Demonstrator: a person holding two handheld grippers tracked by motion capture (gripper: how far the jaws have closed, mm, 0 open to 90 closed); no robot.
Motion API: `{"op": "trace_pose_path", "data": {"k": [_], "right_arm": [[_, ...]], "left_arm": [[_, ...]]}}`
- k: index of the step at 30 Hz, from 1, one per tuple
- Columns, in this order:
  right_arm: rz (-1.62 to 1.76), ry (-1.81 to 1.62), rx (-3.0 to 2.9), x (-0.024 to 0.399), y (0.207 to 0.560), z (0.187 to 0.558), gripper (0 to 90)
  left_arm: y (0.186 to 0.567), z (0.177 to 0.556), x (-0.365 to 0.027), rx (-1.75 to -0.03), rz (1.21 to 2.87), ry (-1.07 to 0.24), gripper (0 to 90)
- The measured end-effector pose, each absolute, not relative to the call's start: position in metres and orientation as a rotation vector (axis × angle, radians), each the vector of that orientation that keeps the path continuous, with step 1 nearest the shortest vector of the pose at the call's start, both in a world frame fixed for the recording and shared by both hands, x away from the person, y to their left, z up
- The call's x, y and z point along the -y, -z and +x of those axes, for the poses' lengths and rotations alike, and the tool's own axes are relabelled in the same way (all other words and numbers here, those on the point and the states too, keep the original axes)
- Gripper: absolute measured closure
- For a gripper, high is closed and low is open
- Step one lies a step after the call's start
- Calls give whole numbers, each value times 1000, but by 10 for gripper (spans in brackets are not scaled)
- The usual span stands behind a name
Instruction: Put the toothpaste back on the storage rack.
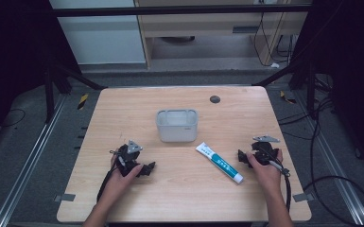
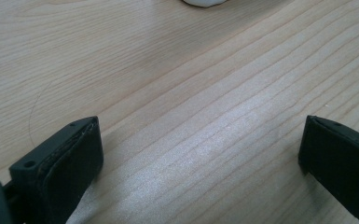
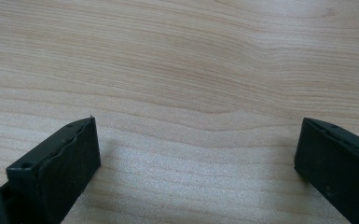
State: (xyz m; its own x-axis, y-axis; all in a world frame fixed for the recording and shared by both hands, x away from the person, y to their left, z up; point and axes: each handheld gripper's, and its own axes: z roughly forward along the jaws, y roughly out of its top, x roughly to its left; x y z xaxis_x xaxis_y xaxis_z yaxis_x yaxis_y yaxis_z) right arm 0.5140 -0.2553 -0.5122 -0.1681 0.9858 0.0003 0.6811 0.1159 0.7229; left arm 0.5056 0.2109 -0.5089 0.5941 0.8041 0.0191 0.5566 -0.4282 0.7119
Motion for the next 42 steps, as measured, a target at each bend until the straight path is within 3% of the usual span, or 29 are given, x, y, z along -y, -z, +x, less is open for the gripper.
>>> {"op": "trace_pose_path", "data": {"k": [2, 5, 20, 31, 42], "right_arm": [[1622, -823, -1905, 255, 512, 514, 15], [1617, -824, -1908, 254, 508, 511, 102], [1304, -827, -2151, 195, 458, 483, 129], [1185, -738, -2380, 163, 437, 481, 342], [1130, -660, -2495, 144, 432, 491, 421]], "left_arm": [[509, 506, -211, -1073, 2147, -473, 0], [509, 506, -211, -1072, 2149, -475, 0], [509, 506, -211, -1071, 2149, -475, 0], [509, 507, -210, -1070, 2151, -472, 0], [509, 508, -209, -1068, 2152, -471, 0]]}}
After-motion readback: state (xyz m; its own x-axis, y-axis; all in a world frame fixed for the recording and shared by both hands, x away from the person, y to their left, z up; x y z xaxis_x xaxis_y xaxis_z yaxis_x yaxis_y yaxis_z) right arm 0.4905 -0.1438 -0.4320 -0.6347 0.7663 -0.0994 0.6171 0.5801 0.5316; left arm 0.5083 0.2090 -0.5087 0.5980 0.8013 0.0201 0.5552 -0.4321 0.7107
